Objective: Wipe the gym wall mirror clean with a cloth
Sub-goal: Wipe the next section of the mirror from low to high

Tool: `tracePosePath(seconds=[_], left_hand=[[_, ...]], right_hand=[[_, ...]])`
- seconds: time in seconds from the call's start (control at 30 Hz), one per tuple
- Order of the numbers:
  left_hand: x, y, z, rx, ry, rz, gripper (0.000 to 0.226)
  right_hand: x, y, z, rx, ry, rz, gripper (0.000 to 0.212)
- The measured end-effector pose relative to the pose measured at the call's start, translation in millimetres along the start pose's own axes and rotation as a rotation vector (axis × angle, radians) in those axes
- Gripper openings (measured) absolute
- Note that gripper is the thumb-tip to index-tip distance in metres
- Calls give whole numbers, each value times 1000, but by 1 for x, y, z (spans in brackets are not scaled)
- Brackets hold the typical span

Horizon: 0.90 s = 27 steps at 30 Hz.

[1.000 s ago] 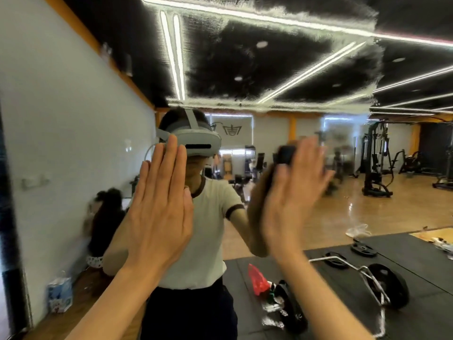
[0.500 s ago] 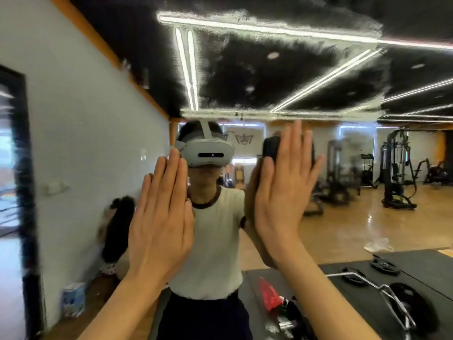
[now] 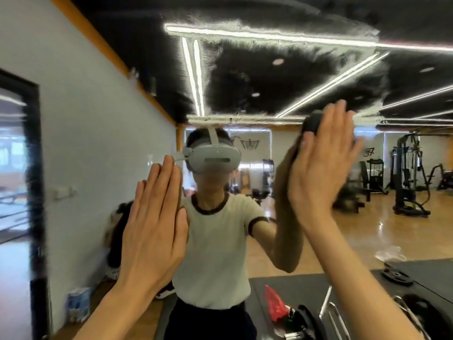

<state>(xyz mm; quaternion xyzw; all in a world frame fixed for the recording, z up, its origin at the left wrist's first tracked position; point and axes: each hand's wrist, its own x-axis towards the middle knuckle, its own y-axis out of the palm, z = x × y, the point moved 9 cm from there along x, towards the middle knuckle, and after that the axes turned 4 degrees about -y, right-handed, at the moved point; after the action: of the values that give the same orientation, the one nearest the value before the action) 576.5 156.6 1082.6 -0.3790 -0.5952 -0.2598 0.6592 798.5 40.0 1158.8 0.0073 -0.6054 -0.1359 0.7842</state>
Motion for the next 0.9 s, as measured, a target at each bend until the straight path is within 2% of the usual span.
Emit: tracePosePath(seconds=[0.07,0.13,0.2,0.23,0.3,0.47,0.57,0.63,0.73,0.83,0.9], left_hand=[[-1,1,-3,9,-10,-12,65],[-3,4,-12,10,-22,-34,64],[-2,12,-28,-16,-29,-53,61],[-1,17,-38,-25,-25,-54,60],[0,29,-54,-15,-4,-41,60],[-1,42,-60,77,3,-23,61],[-1,43,-61,102,18,-30,61],[-1,44,-61,101,17,-30,61],[-1,45,-61,101,19,-39,61],[-2,46,-60,75,2,-35,62],[-1,46,-61,82,4,-30,62]], right_hand=[[-9,17,65,53,-169,28,54],[-26,39,134,127,-451,134,54],[-34,47,158,159,-651,184,52],[-29,46,149,162,-690,175,50],[-11,35,106,154,-633,150,52],[27,-8,-64,40,-110,54,51],[18,-13,-60,43,32,-37,52],[-3,-3,-9,78,-69,-28,52],[-56,19,71,142,-411,123,52],[-63,20,65,126,-565,186,55],[-46,11,25,71,-511,200,61]])
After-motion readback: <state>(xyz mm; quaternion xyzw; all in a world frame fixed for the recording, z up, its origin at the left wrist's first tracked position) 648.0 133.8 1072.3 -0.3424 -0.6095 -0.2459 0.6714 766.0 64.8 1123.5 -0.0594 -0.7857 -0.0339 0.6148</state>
